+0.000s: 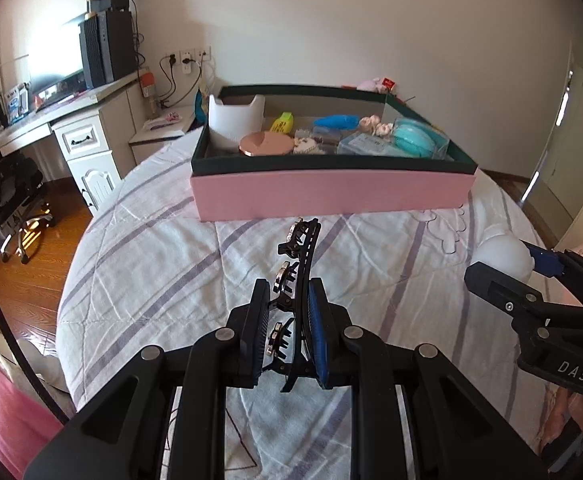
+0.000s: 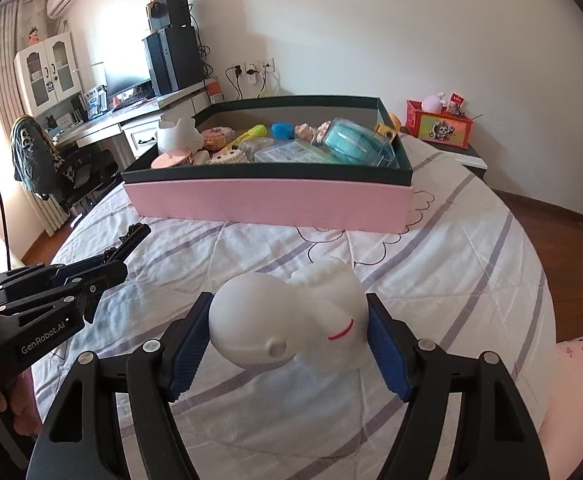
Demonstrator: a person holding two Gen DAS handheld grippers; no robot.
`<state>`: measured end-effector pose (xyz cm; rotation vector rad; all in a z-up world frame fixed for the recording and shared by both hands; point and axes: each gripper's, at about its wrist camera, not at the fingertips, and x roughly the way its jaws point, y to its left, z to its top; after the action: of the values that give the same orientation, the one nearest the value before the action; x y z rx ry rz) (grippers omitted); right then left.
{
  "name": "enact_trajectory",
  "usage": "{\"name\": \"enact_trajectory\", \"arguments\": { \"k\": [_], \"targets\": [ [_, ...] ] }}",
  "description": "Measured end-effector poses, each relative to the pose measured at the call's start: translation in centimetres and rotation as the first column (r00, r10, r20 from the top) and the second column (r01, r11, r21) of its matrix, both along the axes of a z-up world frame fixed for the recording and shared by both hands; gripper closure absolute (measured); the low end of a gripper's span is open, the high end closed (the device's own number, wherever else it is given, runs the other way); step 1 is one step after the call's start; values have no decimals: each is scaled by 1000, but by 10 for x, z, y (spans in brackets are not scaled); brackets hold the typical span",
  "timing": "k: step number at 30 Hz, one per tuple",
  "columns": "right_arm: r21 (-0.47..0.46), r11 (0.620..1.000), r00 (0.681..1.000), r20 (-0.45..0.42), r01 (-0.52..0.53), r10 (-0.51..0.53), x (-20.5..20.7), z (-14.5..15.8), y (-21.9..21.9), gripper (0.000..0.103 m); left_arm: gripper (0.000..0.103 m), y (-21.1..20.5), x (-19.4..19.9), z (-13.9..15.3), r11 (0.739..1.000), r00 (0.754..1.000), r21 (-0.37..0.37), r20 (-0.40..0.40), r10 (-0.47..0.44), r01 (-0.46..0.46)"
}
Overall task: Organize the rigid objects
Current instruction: 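Lift the hair clip and bunny lamp over the pink box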
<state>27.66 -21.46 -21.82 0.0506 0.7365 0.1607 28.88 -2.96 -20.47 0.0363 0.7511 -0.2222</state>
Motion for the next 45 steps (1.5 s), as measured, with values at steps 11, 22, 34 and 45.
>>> {"name": "enact_trajectory", "arguments": {
  "k": [11, 22, 34, 45],
  "targets": [
    [-13, 1000, 957, 290, 19, -15, -62, 80, 16, 29, 84, 2, -74, 79, 998, 966, -36, 252, 63, -55],
    [-47, 998, 898, 439, 31, -7, -118, 134, 32, 28, 84, 2, -128, 131, 996, 917, -53, 390, 83, -67],
    [-59, 998, 874, 486, 25, 7, -146, 152, 38, 28, 84, 3, -158, 145, 996, 893, -50, 441, 94, -80],
    [-55, 998, 883, 468, 26, 3, -133, 149, 34, 28, 84, 4, -141, 140, 994, 898, -34, 425, 113, -108]
  ]
}}
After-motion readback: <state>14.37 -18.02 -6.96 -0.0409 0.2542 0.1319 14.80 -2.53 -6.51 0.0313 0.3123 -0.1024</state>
